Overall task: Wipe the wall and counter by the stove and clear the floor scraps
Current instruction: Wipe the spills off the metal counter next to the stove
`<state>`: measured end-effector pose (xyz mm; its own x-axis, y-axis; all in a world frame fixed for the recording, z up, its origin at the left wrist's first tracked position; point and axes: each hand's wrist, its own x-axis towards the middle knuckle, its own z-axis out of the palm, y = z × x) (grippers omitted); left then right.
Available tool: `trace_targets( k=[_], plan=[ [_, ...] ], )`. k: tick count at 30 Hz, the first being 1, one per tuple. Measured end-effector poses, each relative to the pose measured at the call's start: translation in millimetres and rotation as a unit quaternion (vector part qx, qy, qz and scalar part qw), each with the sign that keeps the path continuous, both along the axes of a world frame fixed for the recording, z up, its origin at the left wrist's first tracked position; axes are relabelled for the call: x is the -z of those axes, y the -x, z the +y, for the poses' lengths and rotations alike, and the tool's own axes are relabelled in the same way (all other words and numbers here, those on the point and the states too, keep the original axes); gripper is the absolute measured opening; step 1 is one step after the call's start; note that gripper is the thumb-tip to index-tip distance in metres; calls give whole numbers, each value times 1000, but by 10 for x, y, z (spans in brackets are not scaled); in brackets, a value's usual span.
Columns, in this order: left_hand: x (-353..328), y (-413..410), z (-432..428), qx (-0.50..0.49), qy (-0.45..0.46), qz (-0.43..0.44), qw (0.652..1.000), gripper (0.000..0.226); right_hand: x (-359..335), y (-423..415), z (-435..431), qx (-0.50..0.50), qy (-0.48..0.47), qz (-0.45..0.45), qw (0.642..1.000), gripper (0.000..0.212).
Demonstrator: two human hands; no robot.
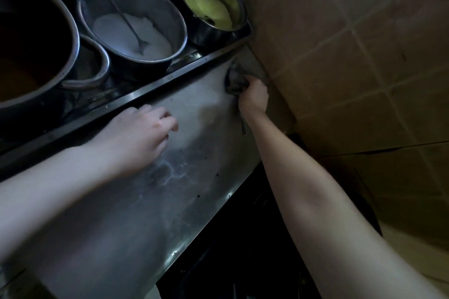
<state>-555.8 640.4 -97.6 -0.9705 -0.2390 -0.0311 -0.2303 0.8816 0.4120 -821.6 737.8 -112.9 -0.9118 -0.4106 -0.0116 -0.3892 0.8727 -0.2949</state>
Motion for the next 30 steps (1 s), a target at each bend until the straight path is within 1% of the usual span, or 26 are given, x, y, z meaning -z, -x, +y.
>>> trace_targets(
  k=[2, 4, 5, 6, 7, 9, 10, 12, 15, 17, 21, 23, 28, 30],
  plan=[
    [0, 29, 8, -4, -3, 5, 1000, 30, 69, -180, 59, -75, -9, -7, 997, 41],
    [5, 56, 21, -1, -5, 10, 1000, 30, 114, -333, 228, -161, -13, 3, 987, 41],
    [3, 67, 21, 2, -5, 13, 1000, 30, 121, -357, 326, -184, -9, 7, 983, 41],
    [0, 74, 19, 4, -6, 17, 1000, 30, 122, -333, 414, -184, -8, 9, 983, 41],
    [-5, 80, 13, 4, -8, 20, 1000, 30, 109, -272, 472, -162, -8, 10, 987, 41],
    [-20, 77, 4, 1, -11, 25, 1000, 30, 65, -83, 512, -69, -9, 11, 998, 41],
    [-24, 66, 3, 0, -11, 27, 1000, 30, 38, 16, 494, -23, -11, 15, 1000, 40],
    [-25, 32, 7, 3, -10, 25, 1000, 30, -9, 200, 393, 35, -8, 16, 999, 37],
    [-8, -48, -8, 4, -14, 21, 1000, 30, -38, 360, 116, 77, 4, -1, 997, 35],
    [-2, -110, -23, -1, -16, 17, 1000, 29, -24, 339, -97, 71, -6, -1, 997, 36],
    [0, -181, -22, 9, -5, 1, 1000, 29, 65, -20, -348, -30, -26, 9, 999, 42],
    [-20, -188, -27, 5, -7, 2, 1000, 29, 125, -285, -330, -82, -42, 13, 996, 41],
    [-67, -215, -38, 0, 1, 2, 1000, 28, 180, -900, 87, -251, -3, 11, 968, 32],
    [-67, -250, -41, -3, -2, -2, 1000, 28, 171, -910, 262, -256, -10, 5, 967, 31]
  ],
)
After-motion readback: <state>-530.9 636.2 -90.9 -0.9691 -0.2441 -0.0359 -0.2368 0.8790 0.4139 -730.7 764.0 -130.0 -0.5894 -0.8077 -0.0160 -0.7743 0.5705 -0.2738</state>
